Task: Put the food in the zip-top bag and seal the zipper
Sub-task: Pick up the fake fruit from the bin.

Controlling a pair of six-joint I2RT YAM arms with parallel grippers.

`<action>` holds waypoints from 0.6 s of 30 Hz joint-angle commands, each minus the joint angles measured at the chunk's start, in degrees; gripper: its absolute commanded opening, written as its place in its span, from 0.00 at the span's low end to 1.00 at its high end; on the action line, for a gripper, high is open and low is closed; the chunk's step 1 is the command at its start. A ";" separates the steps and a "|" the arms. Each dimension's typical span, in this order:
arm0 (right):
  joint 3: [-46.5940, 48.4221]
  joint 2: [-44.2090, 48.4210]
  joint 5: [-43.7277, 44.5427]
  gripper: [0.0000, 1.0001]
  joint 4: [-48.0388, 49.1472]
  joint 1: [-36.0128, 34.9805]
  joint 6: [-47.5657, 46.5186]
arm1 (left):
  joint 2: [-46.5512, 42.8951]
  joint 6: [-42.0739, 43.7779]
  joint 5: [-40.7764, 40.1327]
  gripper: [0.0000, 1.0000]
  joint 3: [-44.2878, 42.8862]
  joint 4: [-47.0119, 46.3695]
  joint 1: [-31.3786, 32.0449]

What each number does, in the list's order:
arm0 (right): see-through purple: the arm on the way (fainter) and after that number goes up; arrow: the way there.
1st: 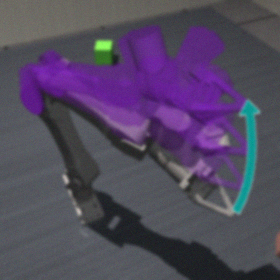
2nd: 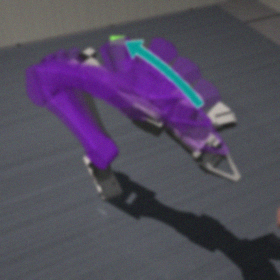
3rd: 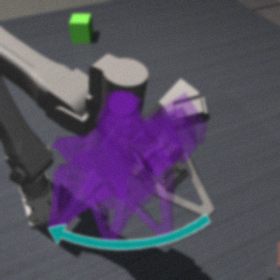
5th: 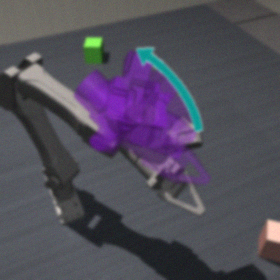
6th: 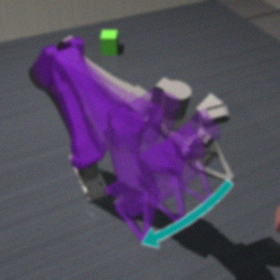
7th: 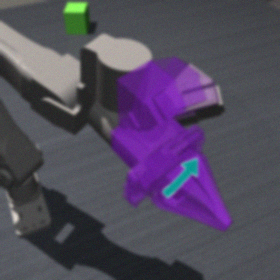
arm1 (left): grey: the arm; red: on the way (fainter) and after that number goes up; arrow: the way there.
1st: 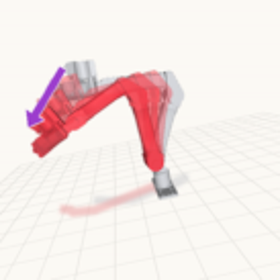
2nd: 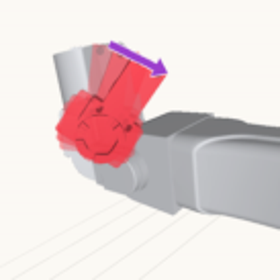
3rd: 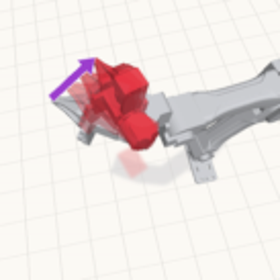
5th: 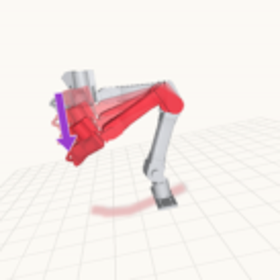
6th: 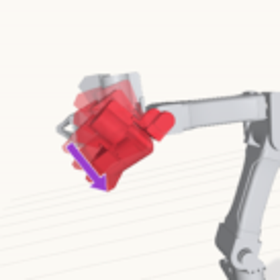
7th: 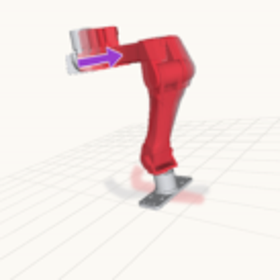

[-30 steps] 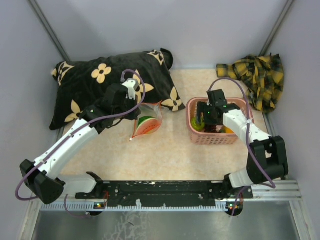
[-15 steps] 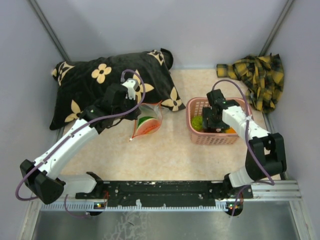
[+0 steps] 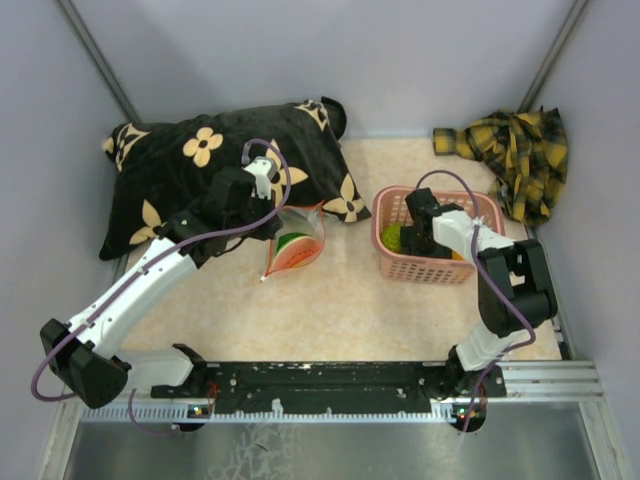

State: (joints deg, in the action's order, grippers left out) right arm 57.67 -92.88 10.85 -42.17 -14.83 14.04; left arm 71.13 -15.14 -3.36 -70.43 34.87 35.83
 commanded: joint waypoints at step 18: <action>0.77 9.73 4.18 0.23 -0.72 0.25 0.61 | 0.05 0.12 1.61 0.00 0.34 -2.04 -0.72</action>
State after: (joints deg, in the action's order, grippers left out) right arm 55.92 -86.96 13.54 -41.45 -14.81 14.24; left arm 71.13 -15.16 -2.92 -70.32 34.70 35.55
